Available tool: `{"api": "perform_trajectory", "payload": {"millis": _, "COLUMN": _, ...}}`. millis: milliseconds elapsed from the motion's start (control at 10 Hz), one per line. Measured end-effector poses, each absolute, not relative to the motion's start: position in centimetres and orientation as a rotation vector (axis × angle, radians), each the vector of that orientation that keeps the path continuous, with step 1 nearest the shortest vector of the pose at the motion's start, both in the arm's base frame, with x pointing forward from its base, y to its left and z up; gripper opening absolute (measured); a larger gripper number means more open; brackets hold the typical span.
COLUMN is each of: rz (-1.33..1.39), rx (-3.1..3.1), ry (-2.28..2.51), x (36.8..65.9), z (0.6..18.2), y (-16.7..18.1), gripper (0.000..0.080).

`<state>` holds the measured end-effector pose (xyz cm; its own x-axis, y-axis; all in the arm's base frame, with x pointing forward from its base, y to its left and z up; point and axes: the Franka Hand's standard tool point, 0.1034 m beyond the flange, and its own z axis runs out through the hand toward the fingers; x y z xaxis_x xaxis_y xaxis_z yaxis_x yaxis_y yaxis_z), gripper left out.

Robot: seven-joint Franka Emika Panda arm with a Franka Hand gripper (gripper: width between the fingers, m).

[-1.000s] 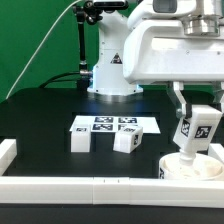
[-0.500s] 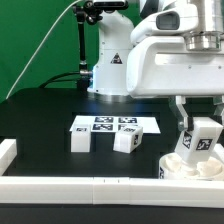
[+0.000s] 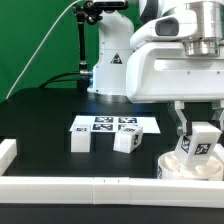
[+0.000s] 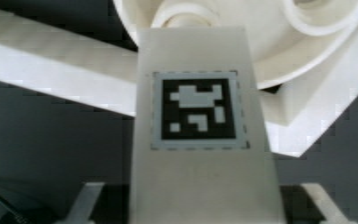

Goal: Assemble stool

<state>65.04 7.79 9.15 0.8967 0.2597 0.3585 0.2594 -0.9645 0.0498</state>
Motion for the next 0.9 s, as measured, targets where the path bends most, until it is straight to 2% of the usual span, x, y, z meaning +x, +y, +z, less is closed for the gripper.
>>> {"api": "perform_trajectory", "payload": {"millis": 700, "rz": 0.647, "rx": 3.044, "ry": 0.414, "x": 64.18, "z": 8.46, "y": 7.75, "gripper": 0.0338}}
{"api": "perform_trajectory", "payload": {"millis": 800, "rz": 0.647, "rx": 3.044, "ry": 0.414, "x": 64.18, "z": 8.48, "y": 7.75, "gripper": 0.0514}}
{"api": "perform_trajectory", "payload": {"millis": 900, "rz": 0.65, "rx": 3.043, "ry": 0.414, "x": 64.25, "z": 8.75, "y": 7.72, "gripper": 0.0514}}
